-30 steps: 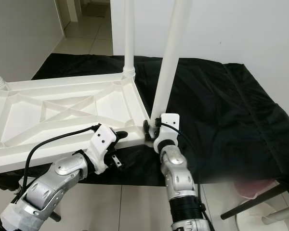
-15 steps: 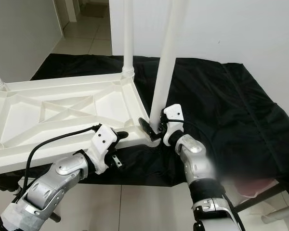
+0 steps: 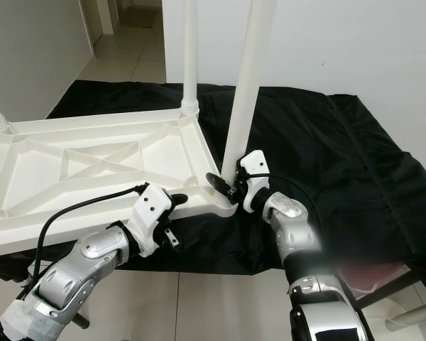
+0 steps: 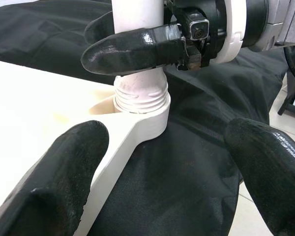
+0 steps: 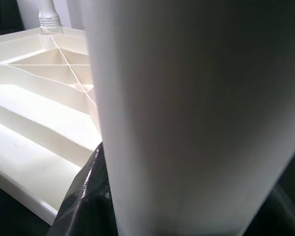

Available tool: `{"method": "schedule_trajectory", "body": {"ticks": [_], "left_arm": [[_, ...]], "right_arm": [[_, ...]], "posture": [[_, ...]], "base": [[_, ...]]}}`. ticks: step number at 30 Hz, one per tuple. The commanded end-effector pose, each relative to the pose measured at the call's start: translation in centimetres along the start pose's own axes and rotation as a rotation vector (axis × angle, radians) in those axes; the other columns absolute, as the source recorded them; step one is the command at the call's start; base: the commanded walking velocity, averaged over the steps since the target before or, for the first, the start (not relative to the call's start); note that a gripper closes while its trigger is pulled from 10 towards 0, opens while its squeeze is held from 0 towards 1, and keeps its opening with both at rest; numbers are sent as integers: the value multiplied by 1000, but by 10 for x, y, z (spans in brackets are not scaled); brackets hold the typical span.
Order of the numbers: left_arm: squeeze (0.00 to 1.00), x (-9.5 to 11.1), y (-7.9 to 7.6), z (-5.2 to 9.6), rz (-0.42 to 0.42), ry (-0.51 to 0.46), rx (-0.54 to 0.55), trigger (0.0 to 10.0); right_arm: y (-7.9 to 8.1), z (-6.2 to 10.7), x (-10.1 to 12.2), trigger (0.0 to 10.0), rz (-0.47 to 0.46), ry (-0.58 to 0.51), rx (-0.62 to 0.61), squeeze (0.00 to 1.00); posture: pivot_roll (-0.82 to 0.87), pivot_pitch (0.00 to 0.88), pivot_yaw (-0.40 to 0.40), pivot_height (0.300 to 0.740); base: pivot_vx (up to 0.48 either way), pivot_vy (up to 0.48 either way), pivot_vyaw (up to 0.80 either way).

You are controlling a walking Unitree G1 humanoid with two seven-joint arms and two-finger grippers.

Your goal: Building children table

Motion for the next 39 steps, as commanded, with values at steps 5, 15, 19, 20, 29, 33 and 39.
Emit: {"method": "schedule_trajectory", "body": {"ticks": [5,15,19,20,29,33,39], "left_arm": [[0,0,-4,0,-11,7,-61,10000],[0,0,-4,0,-9,6,-62,10000],[0,-1,-3,1,-7,6,-59,10000],[0,-1,-3,1,-7,6,-59,10000],[0,-2,-4,1,-6,9,-65,10000],[0,-1,-3,0,-10,8,-63,10000],[0,-1,-3,0,-11,7,-62,10000]], "right_arm": [[-2,5,-11,10000,-34,31,-12,0],[9,-6,-6,10000,-161,-41,-230,0],[15,-8,-10,10000,-213,-34,-371,0],[17,-7,-12,10000,-230,-32,-428,0],[32,-5,-21,10000,-259,39,-648,0],[43,-2,-21,10000,-296,48,-759,0],[47,-3,-14,10000,-291,24,-784,0]], "posture": [[32,29,-29,740],[29,34,-31,740],[26,39,-34,740],[24,40,-32,740],[19,41,-30,740],[20,37,-32,740],[18,27,-36,740]], "base": [[0,0,0],[0,0,0],[0,0,0],[0,0,0],[0,0,0],[0,0,0],[0,0,0]]}}
Point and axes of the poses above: a point about 5 cm out from each wrist's last joint towards the gripper, its own z axis pointing back from the gripper into the wrist, its own x axis along the axis of the wrist's last joint, y = z × x, the point moved 2 cm from there along -z, pointing out of the wrist towards the gripper, and after that the axes turned 3 degrees about -z, right-handed, at the moved point
